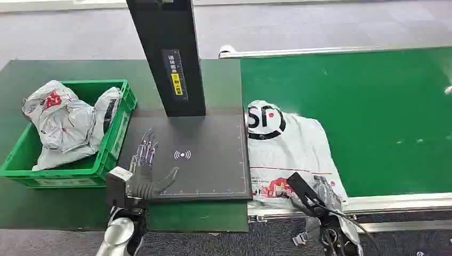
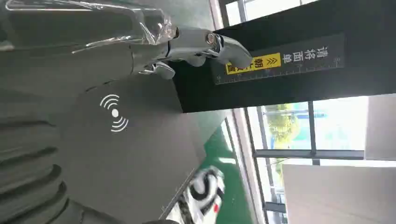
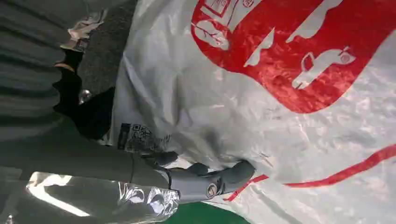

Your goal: Moved the parcel from conveyor to table for the left to box.

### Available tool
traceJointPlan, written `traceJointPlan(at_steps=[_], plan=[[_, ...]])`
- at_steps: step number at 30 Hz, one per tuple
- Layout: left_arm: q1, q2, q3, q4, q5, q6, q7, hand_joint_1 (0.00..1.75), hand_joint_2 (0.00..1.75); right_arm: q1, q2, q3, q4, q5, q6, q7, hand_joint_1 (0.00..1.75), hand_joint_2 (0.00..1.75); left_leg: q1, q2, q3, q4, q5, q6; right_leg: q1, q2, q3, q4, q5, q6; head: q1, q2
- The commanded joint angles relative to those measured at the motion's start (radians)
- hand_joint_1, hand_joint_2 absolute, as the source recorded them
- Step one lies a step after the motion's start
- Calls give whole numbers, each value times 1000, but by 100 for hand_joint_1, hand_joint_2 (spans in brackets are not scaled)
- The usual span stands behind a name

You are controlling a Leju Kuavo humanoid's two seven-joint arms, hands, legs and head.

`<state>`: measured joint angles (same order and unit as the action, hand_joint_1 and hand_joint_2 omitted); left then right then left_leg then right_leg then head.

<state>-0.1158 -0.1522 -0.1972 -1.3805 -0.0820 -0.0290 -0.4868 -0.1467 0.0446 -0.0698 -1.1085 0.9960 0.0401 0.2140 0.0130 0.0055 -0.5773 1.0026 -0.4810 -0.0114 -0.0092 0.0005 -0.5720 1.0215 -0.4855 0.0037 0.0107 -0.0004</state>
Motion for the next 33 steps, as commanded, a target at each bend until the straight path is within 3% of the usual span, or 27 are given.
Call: traceJointPlan(at_steps=[1, 3, 4, 5, 6, 22, 30, 33], plan=[[-33, 5, -24, 81, -4, 4, 13, 0, 175, -22, -16, 4, 187, -3, 46, 16, 0, 175, 0, -3, 3, -3, 1, 1, 0, -3, 5, -4, 1, 0, 0, 0], [-25, 6, -16, 70, -2, 6, 14, 0, 175, -22, -20, 21, 188, 2, 50, 12, 0, 175, 0, -2, 4, -1, 0, 0, 1, -2, 5, -2, 0, 0, 0, 0], [-21, 7, -14, 64, -1, 6, 14, 0, 175, -21, -24, 32, 184, 10, 46, 4, 65, 175, 0, -2, 6, -3, 1, 1, 1, -2, 7, -4, 1, 0, 0, 0], [-9, 5, -5, 51, -1, 10, 16, 0, 175, -20, -24, 46, 168, 28, 9, -12, 166, 175, 0, -2, 6, -1, 0, 1, 0, -1, 6, -2, 0, 0, 0, 0], [2, 7, -3, 39, 0, 8, 15, 0, 175, -21, -21, 48, 155, 29, 7, -13, 175, 175, 0, -1, 6, -1, 0, 1, 0, -1, 7, -2, 0, 0, 0, 0], [26, 7, 11, 3, -6, 12, 21, 0, 175, -23, -13, 42, 71, -5, -9, -62, 175, 175, 0, -1, 10, -2, 0, 1, 0, -1, 11, -3, 0, 0, 0, 0], [55, 11, 23, -36, -8, 9, 23, 0, 175, 4, 3, 10, -68, -162, -68, -182, 175, 175, 0, 0, 7, -1, 0, 1, 0, 0, 8, -1, 0, 0, 0, 0], [70, 7, 40, -55, -7, 25, 19, 0, 175, 7, 18, -26, -155, -318, -124, -329, 175, 175, 0, 0, 7, -2, 0, 1, 0, 1, 7, -1, 0, 0, 0, 0]])
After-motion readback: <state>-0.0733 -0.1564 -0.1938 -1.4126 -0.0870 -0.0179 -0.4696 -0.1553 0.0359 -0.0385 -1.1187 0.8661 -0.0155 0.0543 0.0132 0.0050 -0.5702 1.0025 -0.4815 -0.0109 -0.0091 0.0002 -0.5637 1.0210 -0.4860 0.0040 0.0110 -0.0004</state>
